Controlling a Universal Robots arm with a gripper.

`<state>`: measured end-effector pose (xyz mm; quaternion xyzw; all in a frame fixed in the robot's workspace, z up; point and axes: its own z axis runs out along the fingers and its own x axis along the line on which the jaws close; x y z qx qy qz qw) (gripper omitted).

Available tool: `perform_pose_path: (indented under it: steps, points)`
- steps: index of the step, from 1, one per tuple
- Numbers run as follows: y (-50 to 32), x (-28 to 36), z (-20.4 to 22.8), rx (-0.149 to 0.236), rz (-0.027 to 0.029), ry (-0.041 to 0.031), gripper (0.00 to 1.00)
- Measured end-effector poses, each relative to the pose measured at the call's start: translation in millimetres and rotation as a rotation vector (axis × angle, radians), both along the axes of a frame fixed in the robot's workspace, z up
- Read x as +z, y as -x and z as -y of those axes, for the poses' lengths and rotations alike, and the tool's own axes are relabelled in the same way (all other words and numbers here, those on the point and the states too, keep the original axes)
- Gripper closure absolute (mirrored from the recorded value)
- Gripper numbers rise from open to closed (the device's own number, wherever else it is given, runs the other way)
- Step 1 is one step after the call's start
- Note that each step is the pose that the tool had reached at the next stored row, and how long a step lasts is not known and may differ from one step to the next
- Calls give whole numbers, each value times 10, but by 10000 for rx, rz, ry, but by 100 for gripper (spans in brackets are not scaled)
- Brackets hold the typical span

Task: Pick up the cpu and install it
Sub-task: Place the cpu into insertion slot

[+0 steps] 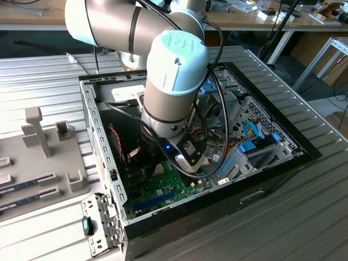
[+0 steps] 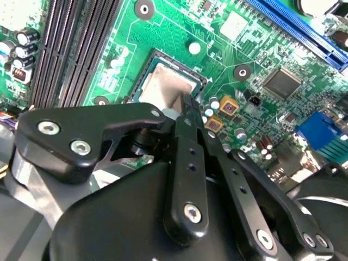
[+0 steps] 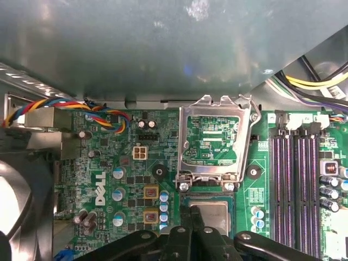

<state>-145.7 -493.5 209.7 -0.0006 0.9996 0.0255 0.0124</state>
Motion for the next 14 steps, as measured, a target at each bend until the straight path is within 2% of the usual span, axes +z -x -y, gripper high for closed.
perform_pose_path:
  steps: [3,4,6,7,9,12,14]
  points:
    - [-3,47,-1,0,-1,-1,89]
    - [-26,47,-1,1,-23,-3,89]
    - [-108,48,0,0,-117,-1,89]
    - [-125,48,0,0,-137,0,89]
    - [-128,60,1,0,-145,4,89]
    - [-128,117,0,0,-143,-1,89]
    - [-129,123,0,0,-142,-3,89]
